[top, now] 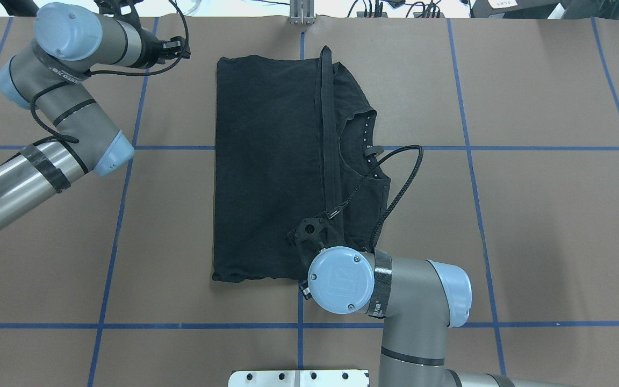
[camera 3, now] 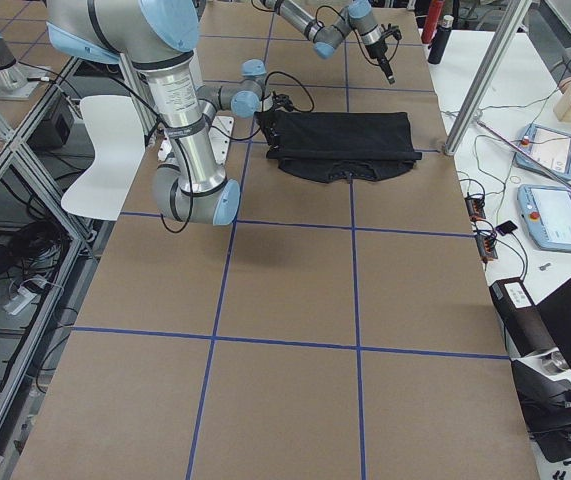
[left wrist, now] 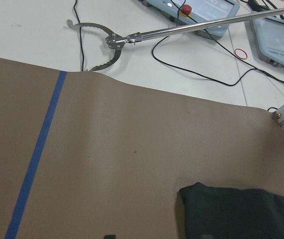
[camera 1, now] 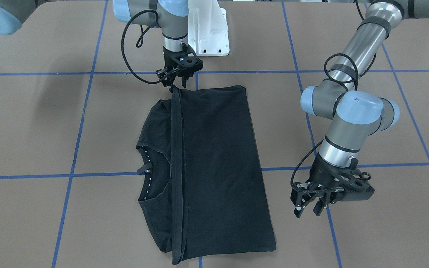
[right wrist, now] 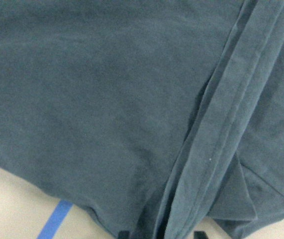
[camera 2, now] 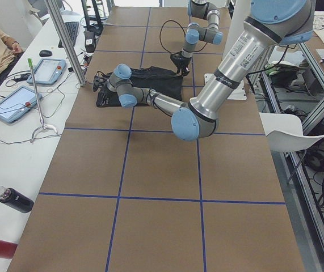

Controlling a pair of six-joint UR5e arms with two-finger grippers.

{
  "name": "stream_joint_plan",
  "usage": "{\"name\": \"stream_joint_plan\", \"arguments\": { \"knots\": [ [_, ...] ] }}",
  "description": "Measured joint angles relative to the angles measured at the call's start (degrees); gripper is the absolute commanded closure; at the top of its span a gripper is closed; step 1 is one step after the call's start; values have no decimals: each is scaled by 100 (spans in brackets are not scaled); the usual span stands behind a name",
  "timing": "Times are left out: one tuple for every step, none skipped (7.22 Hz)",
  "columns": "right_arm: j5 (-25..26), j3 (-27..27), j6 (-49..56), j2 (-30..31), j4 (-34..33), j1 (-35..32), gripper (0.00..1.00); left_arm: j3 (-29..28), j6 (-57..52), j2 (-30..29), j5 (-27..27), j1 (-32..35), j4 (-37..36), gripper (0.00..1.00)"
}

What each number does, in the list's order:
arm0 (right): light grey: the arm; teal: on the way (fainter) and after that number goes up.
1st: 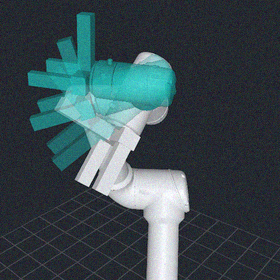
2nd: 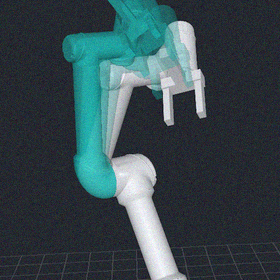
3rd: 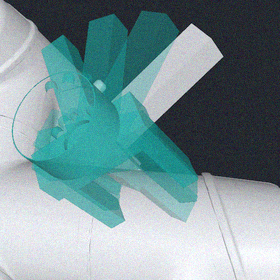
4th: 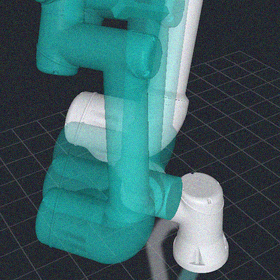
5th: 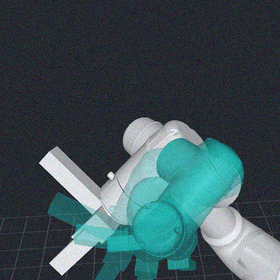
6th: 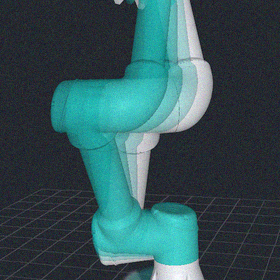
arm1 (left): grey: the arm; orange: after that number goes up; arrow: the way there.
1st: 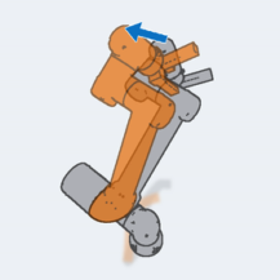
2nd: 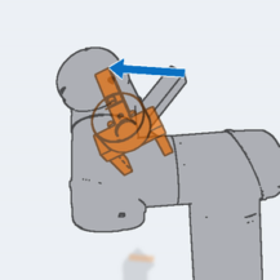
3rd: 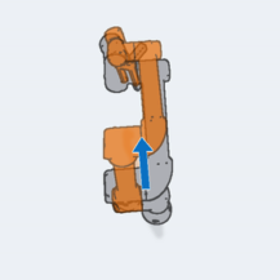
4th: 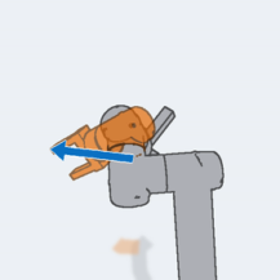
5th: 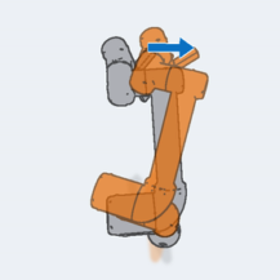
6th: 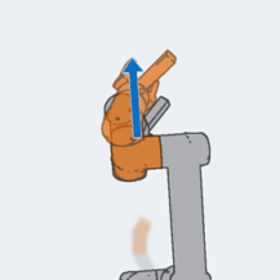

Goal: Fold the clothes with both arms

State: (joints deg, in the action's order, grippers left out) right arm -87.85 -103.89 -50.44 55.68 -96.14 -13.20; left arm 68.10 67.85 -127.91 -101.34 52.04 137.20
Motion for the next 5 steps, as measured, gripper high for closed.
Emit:
{"name": "stream_joint_plan", "arguments": {
  "knots": [
    [-2, 14, -12, 1, -3, 2, 100, 17, 2, 2, 0, 4, 0, 35],
    [-5, 29, -16, -1, -5, 2, 100, 51, 6, 3, 0, 7, 0, 35],
    [-9, 35, -20, -6, -7, 1, 100, 84, 8, 3, 0, 6, -13, 35],
    [-18, 29, -24, -9, -11, -9, 100, 123, 8, 3, 0, 5, -57, 35],
    [-40, -19, -25, -10, -57, -60, 100, 180, 9, 3, 0, 4, -121, 35]
  ]
}}
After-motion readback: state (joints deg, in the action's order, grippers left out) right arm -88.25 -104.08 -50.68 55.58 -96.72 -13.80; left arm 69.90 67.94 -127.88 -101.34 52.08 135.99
